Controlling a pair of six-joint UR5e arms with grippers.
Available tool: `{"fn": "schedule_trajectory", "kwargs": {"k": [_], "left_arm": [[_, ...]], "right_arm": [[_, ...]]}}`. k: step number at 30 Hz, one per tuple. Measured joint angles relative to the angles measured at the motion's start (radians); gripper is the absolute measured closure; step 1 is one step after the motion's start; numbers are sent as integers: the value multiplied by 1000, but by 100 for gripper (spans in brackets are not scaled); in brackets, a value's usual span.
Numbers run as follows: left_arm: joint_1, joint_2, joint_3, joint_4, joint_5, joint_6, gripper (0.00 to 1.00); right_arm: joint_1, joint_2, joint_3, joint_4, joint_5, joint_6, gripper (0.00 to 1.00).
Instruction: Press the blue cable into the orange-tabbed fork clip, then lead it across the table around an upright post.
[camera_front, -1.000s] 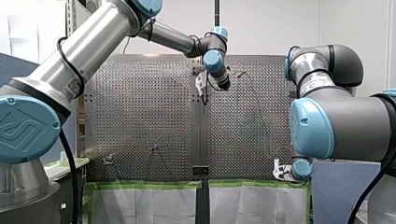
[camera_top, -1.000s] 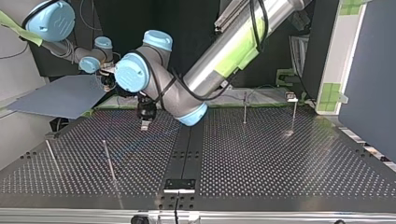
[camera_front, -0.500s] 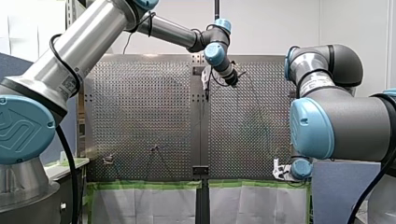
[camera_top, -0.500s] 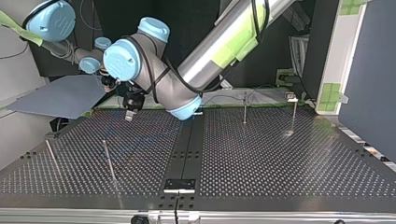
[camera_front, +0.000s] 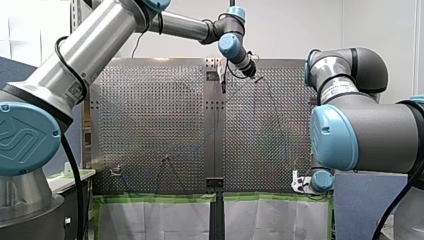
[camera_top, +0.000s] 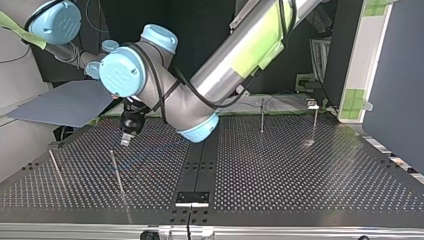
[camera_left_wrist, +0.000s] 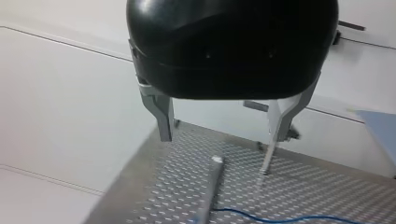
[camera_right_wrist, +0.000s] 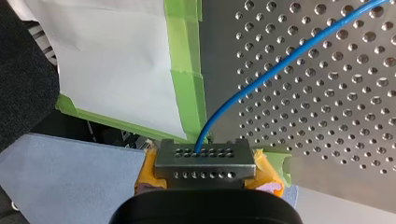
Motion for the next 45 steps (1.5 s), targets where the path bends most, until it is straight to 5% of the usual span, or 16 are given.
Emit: {"fn": "schedule_trajectory", "kwargs": {"k": [11,34,45], "left_arm": [[12,0,89,-28,-25,3,1],[22,0,95,-145,-219,71,1],[22,0,95,-147,-228,86,1]], "right_arm": [[2,0,-5,13,2,-3,100],[16,0,-17,45,6,-21,100],[18,-1,-17,46,6,-22,100]]}}
